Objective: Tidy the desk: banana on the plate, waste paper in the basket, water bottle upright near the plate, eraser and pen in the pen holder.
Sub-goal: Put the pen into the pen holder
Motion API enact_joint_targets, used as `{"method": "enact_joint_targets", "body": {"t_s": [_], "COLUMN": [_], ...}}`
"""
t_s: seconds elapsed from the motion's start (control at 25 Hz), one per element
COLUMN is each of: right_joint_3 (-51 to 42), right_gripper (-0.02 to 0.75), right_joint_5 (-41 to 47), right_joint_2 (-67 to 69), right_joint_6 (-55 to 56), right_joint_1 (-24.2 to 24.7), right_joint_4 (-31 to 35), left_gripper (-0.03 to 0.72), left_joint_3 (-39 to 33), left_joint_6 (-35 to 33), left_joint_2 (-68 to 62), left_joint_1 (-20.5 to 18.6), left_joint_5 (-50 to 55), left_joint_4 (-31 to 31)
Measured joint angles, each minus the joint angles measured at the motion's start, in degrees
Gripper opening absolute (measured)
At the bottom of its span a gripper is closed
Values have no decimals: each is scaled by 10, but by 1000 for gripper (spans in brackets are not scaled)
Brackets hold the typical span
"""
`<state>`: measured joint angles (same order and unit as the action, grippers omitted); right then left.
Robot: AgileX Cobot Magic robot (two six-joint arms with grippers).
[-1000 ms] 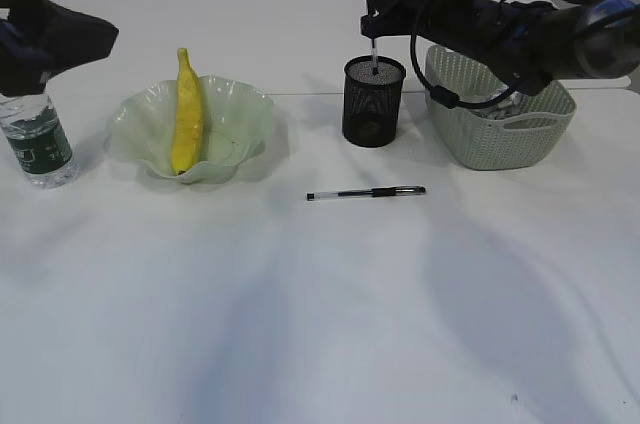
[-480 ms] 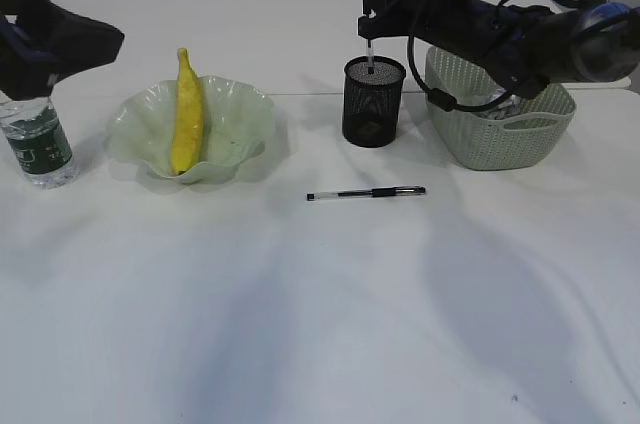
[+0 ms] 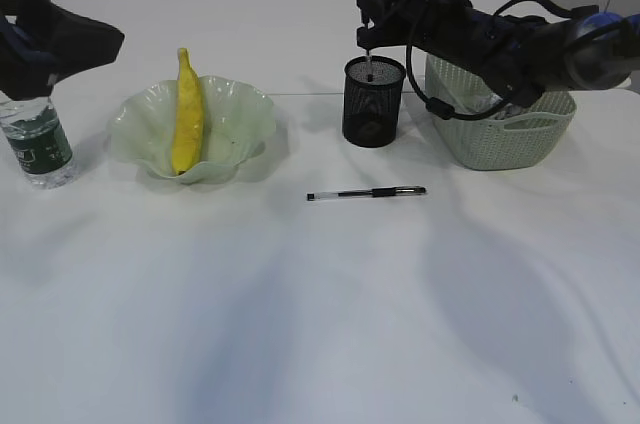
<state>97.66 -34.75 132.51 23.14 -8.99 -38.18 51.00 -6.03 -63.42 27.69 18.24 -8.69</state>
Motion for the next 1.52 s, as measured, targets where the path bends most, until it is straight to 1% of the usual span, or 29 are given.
{"method": "enact_joint_targets", "body": {"t_s": [0.16, 0.36, 0.72, 1.04, 1.28, 1.52], "right_joint_3": [0, 0, 0, 0, 0, 0], "right_gripper": [52, 52, 52, 52, 52, 64], "right_joint_5": [-2, -22, -28, -36, -38, -39], "right_joint_2": [0, 17, 29, 33, 33, 33], "right_joint_6": [0, -1, -1, -1, -13, -15], "right_joint_1": [0, 0, 0, 0, 0, 0], "right_joint_4": [2, 21, 49, 55, 77, 80], "left_gripper": [528, 528, 528, 528, 528, 528], "left_joint_3": [0, 0, 0, 0, 0, 0], "left_joint_6": [0, 0, 0, 0, 0, 0], "left_joint_2": [0, 0, 0, 0, 0, 0], "left_joint_1": [0, 0, 0, 0, 0, 0], "left_joint_5": [0, 0, 0, 0, 0, 0], "left_joint_4": [0, 5, 7, 12, 18, 21]}}
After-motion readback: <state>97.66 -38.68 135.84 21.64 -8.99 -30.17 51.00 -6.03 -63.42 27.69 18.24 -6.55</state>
